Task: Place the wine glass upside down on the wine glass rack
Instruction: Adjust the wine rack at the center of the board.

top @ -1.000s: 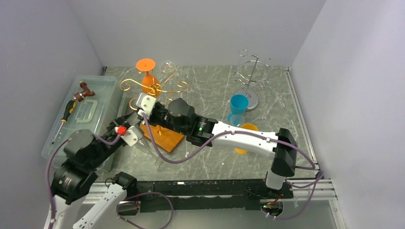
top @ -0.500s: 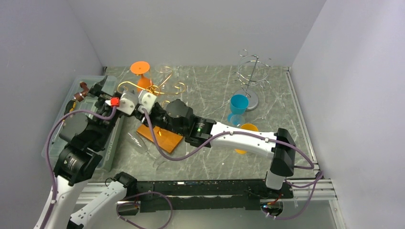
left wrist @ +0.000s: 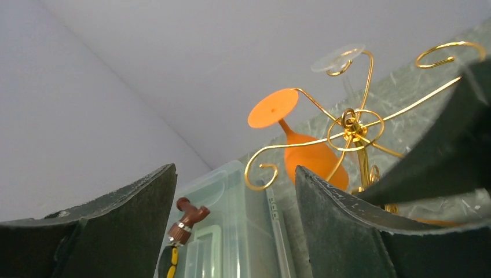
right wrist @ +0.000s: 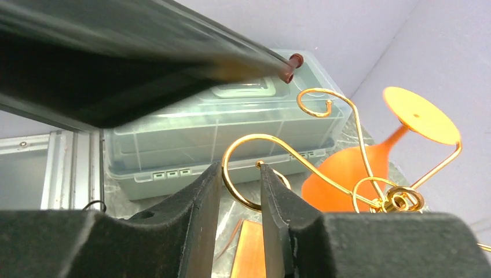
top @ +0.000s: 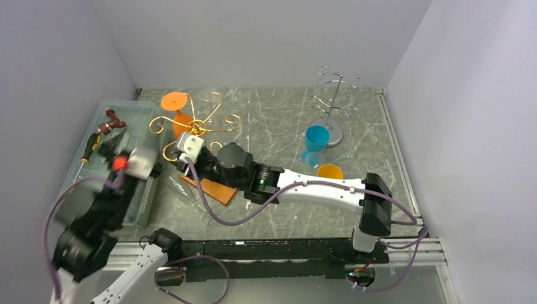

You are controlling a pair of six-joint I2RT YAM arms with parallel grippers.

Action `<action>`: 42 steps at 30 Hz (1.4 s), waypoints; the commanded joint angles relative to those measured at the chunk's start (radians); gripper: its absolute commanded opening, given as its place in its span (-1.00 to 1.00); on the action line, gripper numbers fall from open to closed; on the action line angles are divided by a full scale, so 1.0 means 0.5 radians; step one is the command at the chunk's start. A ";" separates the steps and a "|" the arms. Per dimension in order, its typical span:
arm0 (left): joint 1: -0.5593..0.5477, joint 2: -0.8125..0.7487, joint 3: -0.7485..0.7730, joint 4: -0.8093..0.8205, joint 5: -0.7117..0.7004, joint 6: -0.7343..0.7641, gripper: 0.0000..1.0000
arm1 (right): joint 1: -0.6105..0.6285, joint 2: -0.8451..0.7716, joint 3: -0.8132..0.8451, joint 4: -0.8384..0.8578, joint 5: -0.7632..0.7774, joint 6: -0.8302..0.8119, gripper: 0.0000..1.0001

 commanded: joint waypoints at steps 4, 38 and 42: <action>-0.009 -0.336 0.013 -0.198 0.012 -0.017 0.66 | -0.049 0.162 -0.170 -0.599 0.096 0.107 -0.36; -0.112 -0.159 -0.028 -0.019 0.245 -0.074 0.35 | -0.009 0.022 -0.225 -0.612 0.080 0.198 0.35; -0.113 -0.206 -0.089 -0.085 0.364 -0.037 0.36 | -0.009 -0.008 -0.232 -0.612 0.090 0.192 0.35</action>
